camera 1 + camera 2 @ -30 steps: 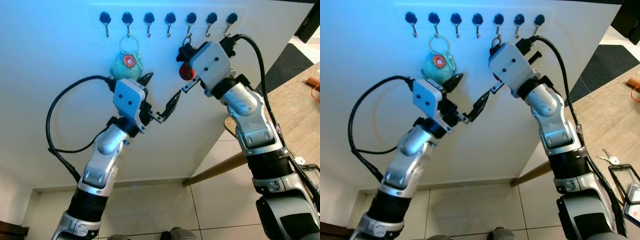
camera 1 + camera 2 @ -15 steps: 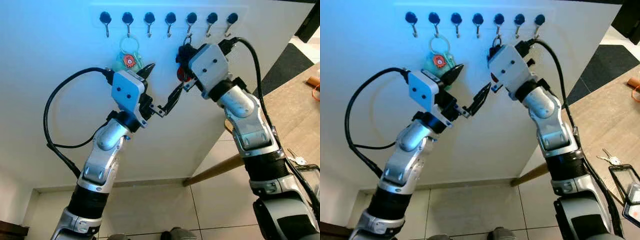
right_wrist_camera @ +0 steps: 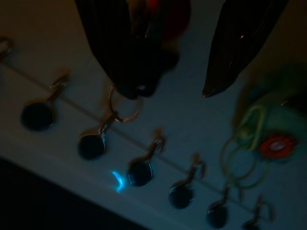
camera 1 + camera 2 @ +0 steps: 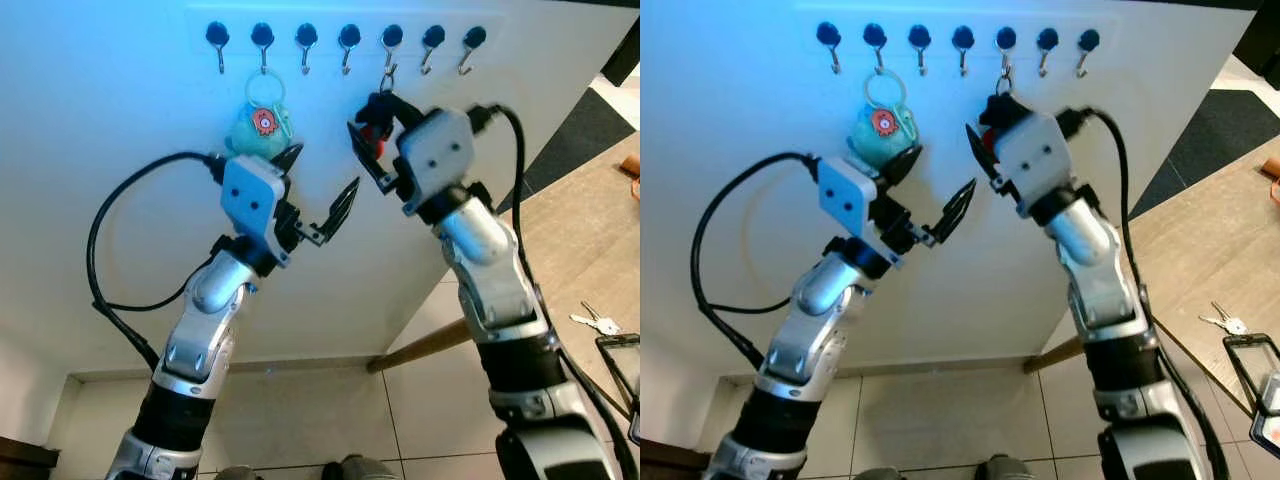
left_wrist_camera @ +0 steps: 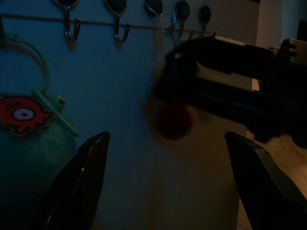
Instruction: Hang keys on a hook
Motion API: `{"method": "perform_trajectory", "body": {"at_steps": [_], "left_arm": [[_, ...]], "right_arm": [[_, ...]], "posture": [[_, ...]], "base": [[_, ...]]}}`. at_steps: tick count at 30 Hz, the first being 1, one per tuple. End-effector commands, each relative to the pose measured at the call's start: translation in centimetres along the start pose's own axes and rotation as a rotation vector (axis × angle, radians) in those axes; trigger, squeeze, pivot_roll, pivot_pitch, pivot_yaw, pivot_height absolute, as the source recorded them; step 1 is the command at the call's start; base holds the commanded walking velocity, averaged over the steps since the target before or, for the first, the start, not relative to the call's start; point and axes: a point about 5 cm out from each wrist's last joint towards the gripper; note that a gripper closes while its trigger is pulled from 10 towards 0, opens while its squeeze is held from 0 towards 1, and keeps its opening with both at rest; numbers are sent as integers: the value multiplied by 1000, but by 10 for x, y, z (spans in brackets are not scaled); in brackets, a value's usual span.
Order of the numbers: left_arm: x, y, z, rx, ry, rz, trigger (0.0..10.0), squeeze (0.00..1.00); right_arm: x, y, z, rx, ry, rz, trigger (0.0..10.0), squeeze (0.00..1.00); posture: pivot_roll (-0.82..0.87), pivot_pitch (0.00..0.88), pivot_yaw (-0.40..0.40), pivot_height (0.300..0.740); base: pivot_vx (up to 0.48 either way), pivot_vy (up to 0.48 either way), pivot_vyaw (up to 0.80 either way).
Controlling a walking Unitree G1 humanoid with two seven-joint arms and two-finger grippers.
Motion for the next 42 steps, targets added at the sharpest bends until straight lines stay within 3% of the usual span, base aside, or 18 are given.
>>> {"method": "perform_trajectory", "body": {"at_steps": [1,6,14,17,18,21,22,23,24,25,26,27,28,29,30,34,36,42], "left_arm": [[2,-2,-5,25,12,-9,10000,0],[12,-16,-6,22,55,38,10000,0],[26,-35,-4,-36,108,118,10000,0],[51,-79,6,-143,203,348,10000,0],[51,-79,6,-143,203,348,10000,0],[106,-135,12,-174,280,691,10000,0],[106,-135,12,-174,280,691,10000,0],[124,-149,13,-173,288,788,10000,0],[124,-149,13,-173,288,788,10000,0],[146,-163,12,-153,308,897,10000,0],[146,-163,12,-153,308,897,10000,0],[169,-176,11,-125,328,1017,10000,0],[169,-176,11,-125,328,1017,10000,0],[206,-191,6,-47,391,1191,10000,0],[206,-191,6,-47,391,1191,10000,0],[230,-199,3,47,477,1297,10000,0],[242,-200,2,139,562,1322,10000,0],[245,-203,2,174,575,1336,10000,0]], "right_arm": [[8,1,1,28,-31,-17,10000,0],[29,-7,3,122,-137,12,10000,0],[48,-23,11,63,-162,66,10000,0],[78,-73,41,-185,-106,320,10000,0],[78,-73,41,-185,-106,320,10000,0],[132,-126,80,-407,-85,631,10000,0],[132,-126,80,-407,-85,631,10000,0],[148,-136,90,-459,-100,707,10000,0],[148,-136,90,-459,-100,707,10000,0],[167,-149,99,-525,-136,807,10000,0],[167,-149,99,-525,-136,807,10000,0],[188,-159,108,-581,-169,907,10000,0],[188,-159,108,-581,-169,907,10000,0],[227,-173,124,-693,-256,1124,10000,0],[227,-173,124,-693,-256,1124,10000,0],[261,-179,132,-757,-371,1296,10000,0],[279,-180,131,-801,-503,1365,10000,0],[292,-181,122,-752,-553,1393,10000,0]], "posture": [[53,108,-47,740],[50,107,-40,740],[50,103,-37,740],[53,92,-37,740],[53,92,-37,740],[59,77,-36,740],[59,77,-36,740],[58,69,-37,740],[58,69,-37,740],[60,61,-37,740],[60,61,-37,740],[60,54,-38,740],[60,54,-38,740],[63,39,-37,740],[63,39,-37,740],[64,17,-34,740],[61,9,-34,740],[55,0,-31,740]], "base": [[0,0,0],[0,0,0],[0,0,0],[0,0,0],[0,0,0],[0,0,0],[0,0,0],[0,0,0],[0,0,0],[0,0,0],[0,0,0],[0,0,0],[0,0,0],[0,0,0],[0,0,0],[0,0,0],[0,0,0],[0,0,0]]}}
Point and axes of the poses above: a point about 5 cm out from each wrist's last joint towards the gripper, its own x axis pointing back from the gripper into the wrist, its own y axis along the axis of the wrist's last joint, z = x × y, and after that the axes turned 3 degrees about -x, right-handed
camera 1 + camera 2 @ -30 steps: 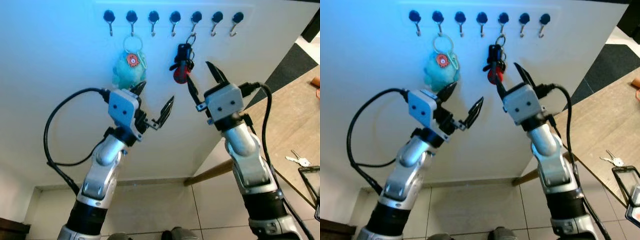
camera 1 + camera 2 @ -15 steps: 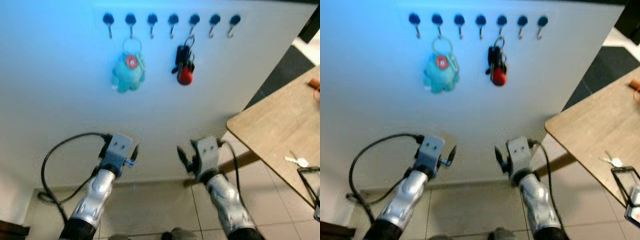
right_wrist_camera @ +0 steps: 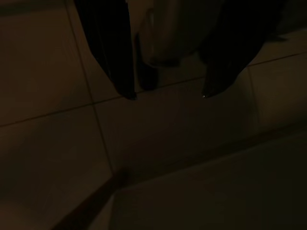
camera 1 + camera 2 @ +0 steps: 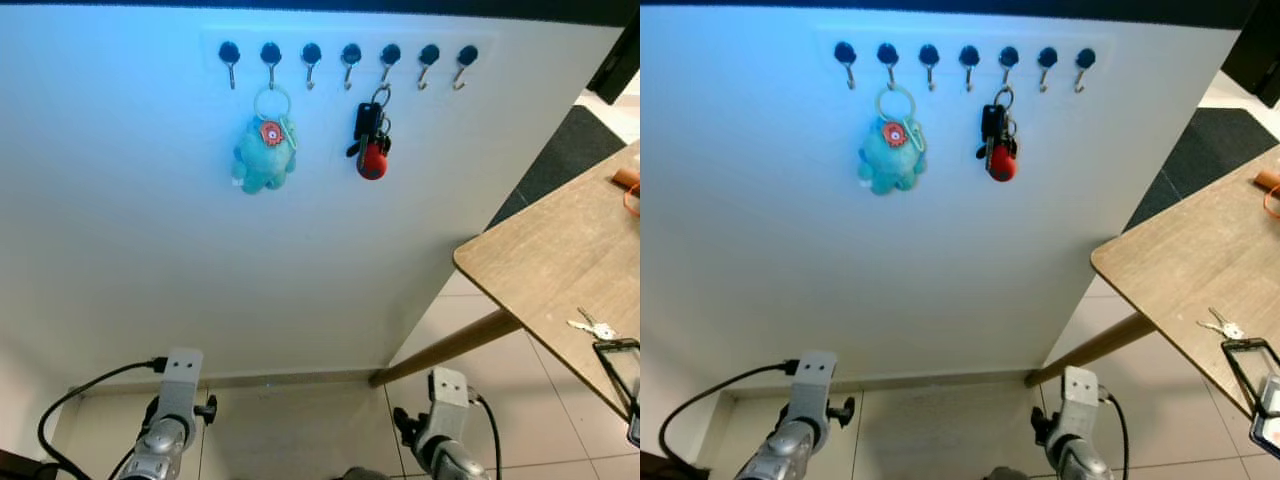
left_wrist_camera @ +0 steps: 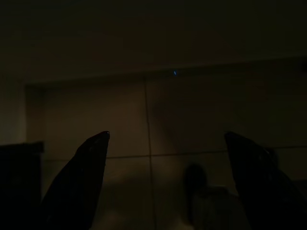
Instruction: Hang keys on a hook
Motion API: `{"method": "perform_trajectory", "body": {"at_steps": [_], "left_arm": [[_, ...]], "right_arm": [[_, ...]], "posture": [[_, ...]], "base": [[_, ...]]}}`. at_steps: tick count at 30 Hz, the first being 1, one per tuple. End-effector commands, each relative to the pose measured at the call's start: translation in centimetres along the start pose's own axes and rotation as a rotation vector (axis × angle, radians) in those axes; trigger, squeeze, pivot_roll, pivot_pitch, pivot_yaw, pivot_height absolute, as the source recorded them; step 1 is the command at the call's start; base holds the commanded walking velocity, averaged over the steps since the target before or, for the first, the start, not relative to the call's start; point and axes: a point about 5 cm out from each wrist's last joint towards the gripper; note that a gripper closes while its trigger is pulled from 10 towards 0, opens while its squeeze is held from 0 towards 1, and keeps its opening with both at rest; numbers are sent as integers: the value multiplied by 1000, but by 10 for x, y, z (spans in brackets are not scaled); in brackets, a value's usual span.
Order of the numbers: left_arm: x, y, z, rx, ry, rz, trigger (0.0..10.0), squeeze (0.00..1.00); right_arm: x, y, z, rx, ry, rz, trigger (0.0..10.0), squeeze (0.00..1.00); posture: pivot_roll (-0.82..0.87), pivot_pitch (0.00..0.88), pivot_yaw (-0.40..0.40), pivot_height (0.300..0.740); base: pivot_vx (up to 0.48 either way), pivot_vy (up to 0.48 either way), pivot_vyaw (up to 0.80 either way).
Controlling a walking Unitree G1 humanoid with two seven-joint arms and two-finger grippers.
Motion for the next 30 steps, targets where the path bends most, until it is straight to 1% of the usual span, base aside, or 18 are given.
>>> {"method": "perform_trajectory", "body": {"at_steps": [1,2,3,4,5,8,12,15,22,30], "left_arm": [[0,-3,-5,-6,-18,8,10000,0],[0,-3,-5,-6,-18,8,10000,0],[-1,-4,-5,-35,-27,22,10000,0],[-1,-4,-5,-35,-27,22,10000,0],[-2,-5,-8,-87,-48,32,10000,0],[-2,-6,-10,-105,-57,41,10000,0],[-3,-5,-12,-108,-60,48,10000,0],[-3,-5,-14,-90,-66,51,10000,0],[-4,-7,-15,-108,-49,67,10000,0],[-3,-9,-13,-115,-43,71,10000,0]], "right_arm": [[1,-1,-4,3,-22,-5,10000,0],[1,-1,-4,3,-22,-5,10000,0],[0,2,-7,13,-35,-18,10000,0],[0,2,-7,13,-35,-18,10000,0],[0,5,-12,17,-61,-35,10000,0],[0,6,-13,15,-72,-36,10000,0],[0,5,-14,22,-77,-32,10000,0],[1,2,-14,26,-76,-25,10000,0],[1,-1,-12,50,-57,-17,10000,0],[3,-7,-15,53,-71,-2,10000,0]], "posture": [[55,0,-31,740],[55,0,-31,740],[55,0,-31,740],[55,0,-31,740],[44,0,-17,740],[43,0,-16,740],[37,0,-16,740],[32,0,-17,740],[27,0,-19,740],[21,0,-8,740]], "base": [[0,0,0],[0,0,0],[0,0,0],[0,0,0],[0,0,0],[0,0,0],[0,0,0],[0,0,0],[0,0,0],[0,0,0]]}}
Point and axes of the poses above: a point about 5 cm out from each wrist's last joint towards the gripper, its own x axis pointing back from the gripper into the wrist, its own y axis along the axis of the wrist's last joint, z = x × y, and after that the axes turned 3 degrees about -x, right-handed
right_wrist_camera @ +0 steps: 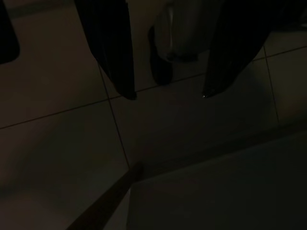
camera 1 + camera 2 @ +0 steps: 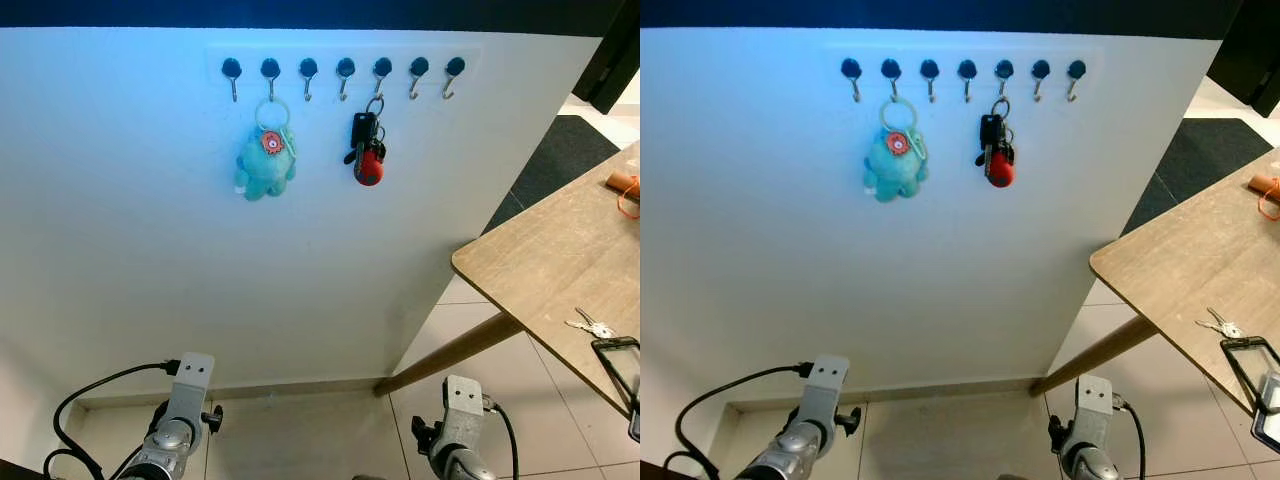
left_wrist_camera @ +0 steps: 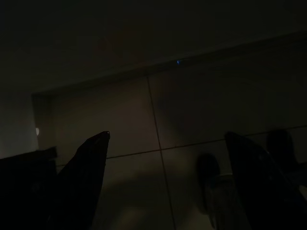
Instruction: Hang keys on a hook
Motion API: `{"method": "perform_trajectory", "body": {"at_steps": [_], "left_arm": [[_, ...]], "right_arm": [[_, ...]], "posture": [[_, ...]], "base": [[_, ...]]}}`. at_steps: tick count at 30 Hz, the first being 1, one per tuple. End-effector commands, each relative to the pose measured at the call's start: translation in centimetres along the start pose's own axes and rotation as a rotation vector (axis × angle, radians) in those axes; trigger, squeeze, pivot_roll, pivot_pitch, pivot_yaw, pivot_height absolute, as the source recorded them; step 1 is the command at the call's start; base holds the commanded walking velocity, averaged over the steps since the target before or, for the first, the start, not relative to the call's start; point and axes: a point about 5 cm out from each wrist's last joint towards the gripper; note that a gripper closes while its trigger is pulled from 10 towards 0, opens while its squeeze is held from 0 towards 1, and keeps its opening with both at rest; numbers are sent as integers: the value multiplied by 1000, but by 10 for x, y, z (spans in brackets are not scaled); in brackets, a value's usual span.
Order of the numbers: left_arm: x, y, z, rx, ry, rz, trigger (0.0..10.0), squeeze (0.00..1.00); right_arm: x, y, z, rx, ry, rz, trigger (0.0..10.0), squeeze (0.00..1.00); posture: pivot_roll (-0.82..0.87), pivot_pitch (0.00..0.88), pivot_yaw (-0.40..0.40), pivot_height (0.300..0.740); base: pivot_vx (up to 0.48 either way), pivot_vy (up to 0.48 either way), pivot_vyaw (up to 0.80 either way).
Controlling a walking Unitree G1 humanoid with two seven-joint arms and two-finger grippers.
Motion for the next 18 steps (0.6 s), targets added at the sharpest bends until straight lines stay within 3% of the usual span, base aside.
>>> {"method": "perform_trajectory", "body": {"at_steps": [1,10,13,18], "left_arm": [[0,-2,-6,-4,-3,8,10000,0],[0,-2,-11,-41,-23,-13,10000,0],[1,-2,-15,5,-54,-31,10000,0],[1,-2,-17,9,-62,-34,10000,0]], "right_arm": [[2,-6,-4,5,-12,11,10000,0],[5,-12,-9,15,-40,27,10000,0],[5,-14,-8,9,-43,31,10000,0],[5,-14,-6,9,-36,26,10000,0]], "posture": [[20,0,-9,740],[27,18,-12,740],[22,26,-6,740],[23,32,-6,740]], "base": [[0,0,0],[0,0,0],[0,0,0],[0,0,0]]}}
Point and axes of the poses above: a point about 5 cm out from each wrist's last joint towards the gripper, its own x axis pointing back from the gripper into the wrist, its own y axis along the axis of the wrist's last joint, z = x × y, and after that the axes turned 3 degrees about -x, right-handed
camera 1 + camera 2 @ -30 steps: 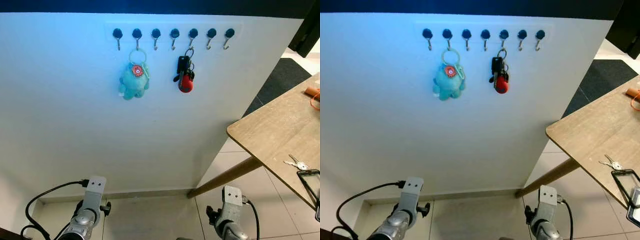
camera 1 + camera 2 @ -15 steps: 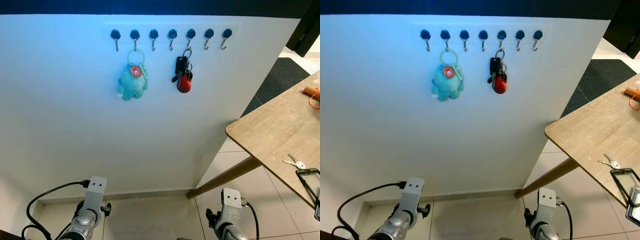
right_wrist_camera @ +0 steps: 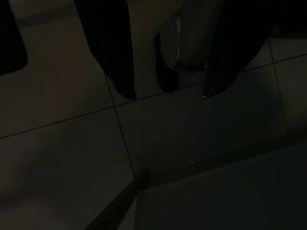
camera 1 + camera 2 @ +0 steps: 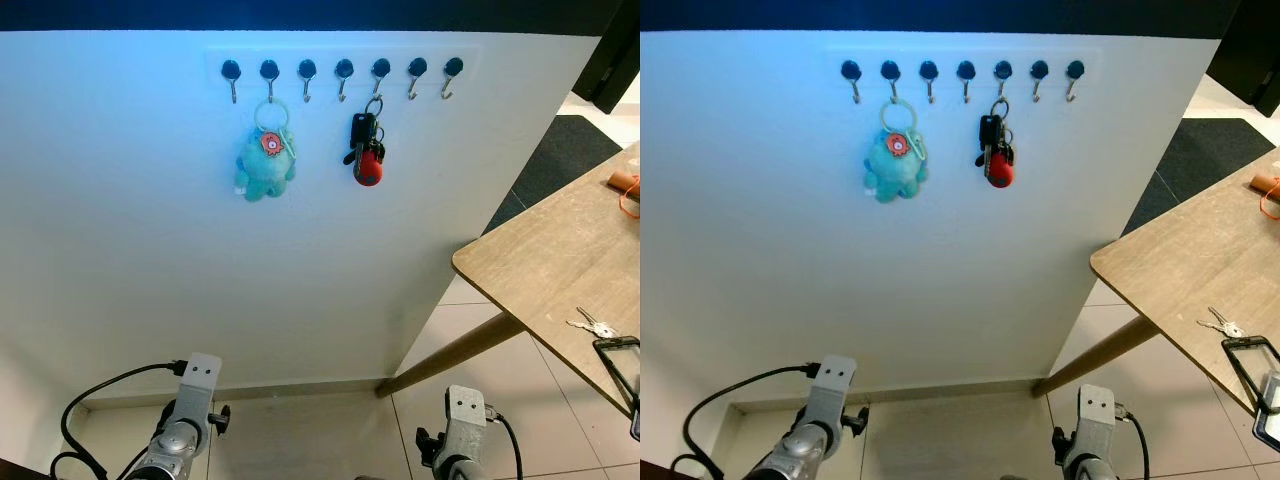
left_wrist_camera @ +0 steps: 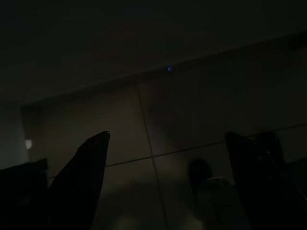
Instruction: Hang keys on a hook
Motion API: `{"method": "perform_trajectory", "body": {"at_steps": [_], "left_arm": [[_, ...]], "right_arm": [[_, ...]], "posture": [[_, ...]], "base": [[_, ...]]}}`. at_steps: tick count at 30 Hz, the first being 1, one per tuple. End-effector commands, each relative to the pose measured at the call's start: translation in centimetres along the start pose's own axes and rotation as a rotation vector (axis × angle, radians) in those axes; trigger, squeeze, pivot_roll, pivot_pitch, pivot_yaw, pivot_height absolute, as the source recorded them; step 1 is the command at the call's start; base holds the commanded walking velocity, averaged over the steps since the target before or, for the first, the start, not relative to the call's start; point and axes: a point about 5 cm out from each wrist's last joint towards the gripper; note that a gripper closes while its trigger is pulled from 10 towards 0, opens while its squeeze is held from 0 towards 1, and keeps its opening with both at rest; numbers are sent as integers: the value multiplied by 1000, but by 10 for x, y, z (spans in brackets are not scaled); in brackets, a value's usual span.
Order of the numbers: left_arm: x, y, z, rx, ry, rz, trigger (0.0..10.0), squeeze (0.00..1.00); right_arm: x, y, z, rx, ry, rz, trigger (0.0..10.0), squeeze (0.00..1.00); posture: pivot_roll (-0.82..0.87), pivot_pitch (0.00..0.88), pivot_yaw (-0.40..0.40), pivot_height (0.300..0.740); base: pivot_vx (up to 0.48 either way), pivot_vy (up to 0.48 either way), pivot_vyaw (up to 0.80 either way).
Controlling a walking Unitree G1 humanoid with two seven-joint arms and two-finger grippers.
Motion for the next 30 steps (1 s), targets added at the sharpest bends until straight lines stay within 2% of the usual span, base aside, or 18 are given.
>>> {"method": "perform_trajectory", "body": {"at_steps": [1,9,15,21,30], "left_arm": [[1,-5,-3,18,-7,12,10000,0],[1,-2,0,-1,-21,-8,10000,0],[0,3,3,12,-8,-27,10000,0],[-1,12,2,31,5,-85,10000,0],[1,19,11,-9,53,-154,10000,0]], "right_arm": [[2,-5,-1,-4,-2,11,10000,0],[1,-4,6,-37,20,2,10000,0],[0,-4,9,-17,39,8,10000,0],[0,-4,11,25,62,11,10000,0],[0,1,10,40,77,-12,10000,0]], "posture": [[24,32,-3,740],[39,38,-4,740],[48,41,-15,740],[51,52,-27,740],[49,60,-32,740]], "base": [[0,0,0],[0,0,0],[0,0,-697],[0,0,-800],[0,0,-800]]}}
Point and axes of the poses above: a point about 5 cm out from each wrist's last joint towards the gripper, its own x axis pointing back from the gripper into the wrist, its own y axis along the axis of the wrist's last joint, z = x × y, and after that the axes turned 3 degrees about -x, right-handed
